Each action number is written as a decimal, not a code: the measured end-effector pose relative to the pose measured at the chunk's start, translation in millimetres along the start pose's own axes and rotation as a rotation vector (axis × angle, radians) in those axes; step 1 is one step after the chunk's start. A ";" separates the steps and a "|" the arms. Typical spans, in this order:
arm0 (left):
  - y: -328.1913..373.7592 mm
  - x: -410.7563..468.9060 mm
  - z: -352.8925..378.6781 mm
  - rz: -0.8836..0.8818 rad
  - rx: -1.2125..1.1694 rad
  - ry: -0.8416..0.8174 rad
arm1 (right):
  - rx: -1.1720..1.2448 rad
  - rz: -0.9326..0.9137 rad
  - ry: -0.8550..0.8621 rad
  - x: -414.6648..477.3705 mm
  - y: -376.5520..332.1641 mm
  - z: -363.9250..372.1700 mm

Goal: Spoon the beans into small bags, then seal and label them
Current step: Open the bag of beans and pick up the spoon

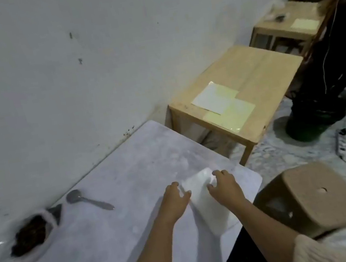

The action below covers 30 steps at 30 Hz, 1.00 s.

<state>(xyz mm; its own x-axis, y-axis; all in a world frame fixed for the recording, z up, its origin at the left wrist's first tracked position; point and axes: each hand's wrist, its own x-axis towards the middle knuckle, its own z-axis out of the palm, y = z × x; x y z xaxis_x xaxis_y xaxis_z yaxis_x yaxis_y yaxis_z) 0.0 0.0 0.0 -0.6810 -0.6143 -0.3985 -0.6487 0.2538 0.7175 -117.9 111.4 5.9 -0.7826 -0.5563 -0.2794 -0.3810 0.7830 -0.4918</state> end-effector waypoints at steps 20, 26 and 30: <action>15.8 21.6 42.4 0.002 -0.132 0.187 | 0.439 0.078 0.169 33.5 20.4 4.3; 26.1 5.0 8.2 0.017 -0.412 0.396 | 0.700 -0.053 0.083 27.5 -15.0 -20.0; 19.3 -17.9 -52.3 0.128 -0.583 0.465 | 0.639 -0.291 -0.016 21.3 -65.3 -37.5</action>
<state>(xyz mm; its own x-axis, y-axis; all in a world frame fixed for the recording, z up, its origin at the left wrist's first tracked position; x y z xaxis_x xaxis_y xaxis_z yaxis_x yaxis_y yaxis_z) 17.4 -23.1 50.8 -0.4415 -0.8915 -0.1017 -0.2011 -0.0122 0.9795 -128.2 58.9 62.9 -0.6839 -0.7260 -0.0724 -0.2059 0.2872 -0.9355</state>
